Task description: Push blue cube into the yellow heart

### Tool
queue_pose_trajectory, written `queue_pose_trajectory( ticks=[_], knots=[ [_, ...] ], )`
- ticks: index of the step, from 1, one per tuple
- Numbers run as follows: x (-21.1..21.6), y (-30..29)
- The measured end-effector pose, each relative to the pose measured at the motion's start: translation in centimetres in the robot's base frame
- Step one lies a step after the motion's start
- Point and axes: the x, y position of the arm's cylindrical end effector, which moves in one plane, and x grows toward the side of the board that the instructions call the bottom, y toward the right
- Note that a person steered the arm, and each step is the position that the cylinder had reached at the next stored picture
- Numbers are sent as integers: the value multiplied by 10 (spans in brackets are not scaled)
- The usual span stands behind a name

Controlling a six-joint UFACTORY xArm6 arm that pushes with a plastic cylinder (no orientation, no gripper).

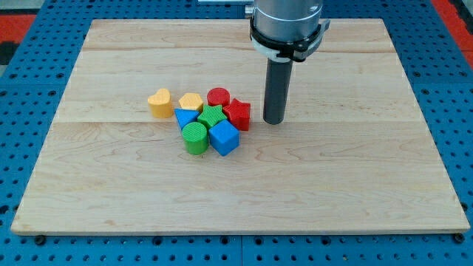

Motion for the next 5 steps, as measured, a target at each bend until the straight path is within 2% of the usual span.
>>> queue_pose_trajectory(
  ticks=[5],
  knots=[
    [-18,-11]
  ],
)
